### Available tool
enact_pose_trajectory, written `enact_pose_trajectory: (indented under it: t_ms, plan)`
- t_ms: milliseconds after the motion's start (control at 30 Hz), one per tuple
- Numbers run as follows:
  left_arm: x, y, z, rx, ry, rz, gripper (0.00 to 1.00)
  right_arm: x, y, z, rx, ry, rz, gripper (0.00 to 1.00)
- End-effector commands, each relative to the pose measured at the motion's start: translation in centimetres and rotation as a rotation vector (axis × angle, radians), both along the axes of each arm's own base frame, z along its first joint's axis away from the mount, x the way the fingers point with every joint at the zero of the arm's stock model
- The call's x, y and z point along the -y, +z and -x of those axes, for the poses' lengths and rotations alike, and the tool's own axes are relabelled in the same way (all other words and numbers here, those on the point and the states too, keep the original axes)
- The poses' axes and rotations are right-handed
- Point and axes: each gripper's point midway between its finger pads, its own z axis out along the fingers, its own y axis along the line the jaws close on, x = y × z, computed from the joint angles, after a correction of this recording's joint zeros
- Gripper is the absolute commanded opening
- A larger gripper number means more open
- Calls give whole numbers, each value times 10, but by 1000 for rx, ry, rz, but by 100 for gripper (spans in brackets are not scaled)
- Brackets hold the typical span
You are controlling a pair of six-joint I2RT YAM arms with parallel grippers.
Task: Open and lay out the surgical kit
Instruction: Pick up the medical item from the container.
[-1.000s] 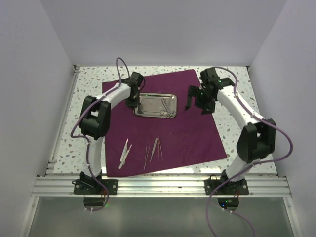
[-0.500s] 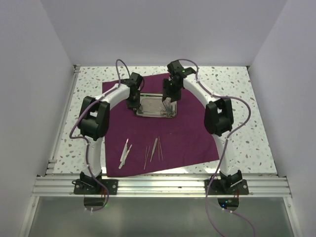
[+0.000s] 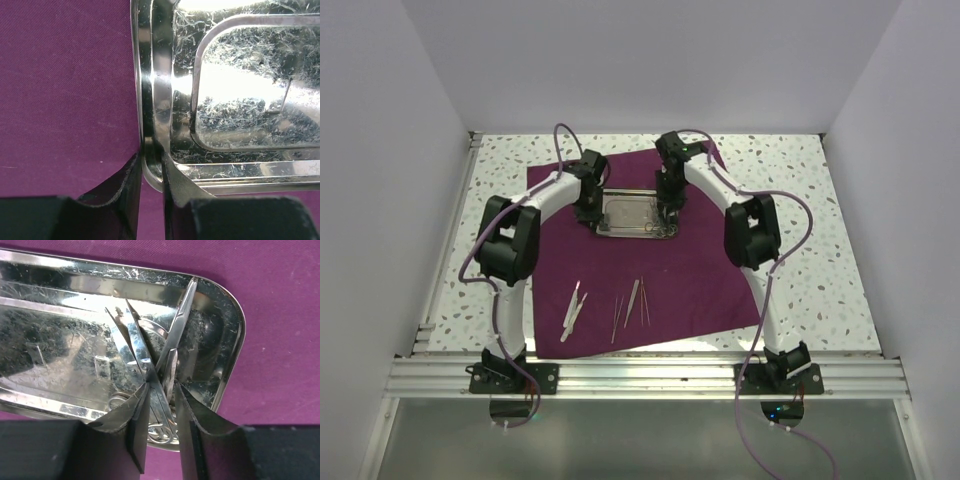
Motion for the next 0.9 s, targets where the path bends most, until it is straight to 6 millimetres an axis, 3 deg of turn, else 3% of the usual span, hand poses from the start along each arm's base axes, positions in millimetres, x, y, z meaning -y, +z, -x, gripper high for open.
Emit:
enact_pose_trajectory:
  t_ms: [0,267,467,533,633,733,867]
  plan:
    - [4,18,-17,68,-33,33,23,-1,-13,11,-25,38,60,30]
    - [-5,17,-17,66,-24,27,21,-18,-51,47,-113,96,103,29]
    - [-10,17,-17,65,-18,33,20,-14,-68,58,-150,111,136,13]
    - [-10,17,-17,63,-17,35,20,-11,-72,60,-159,114,145,1]
    - [-10,17,-16,63,-18,37,20,-7,-77,66,-179,116,157,0]
    - [-10,18,-18,67,-17,39,20,-8,-70,63,-162,120,149,0]
    - [-9,17,-17,62,-17,43,19,-21,-29,40,-66,120,99,0]
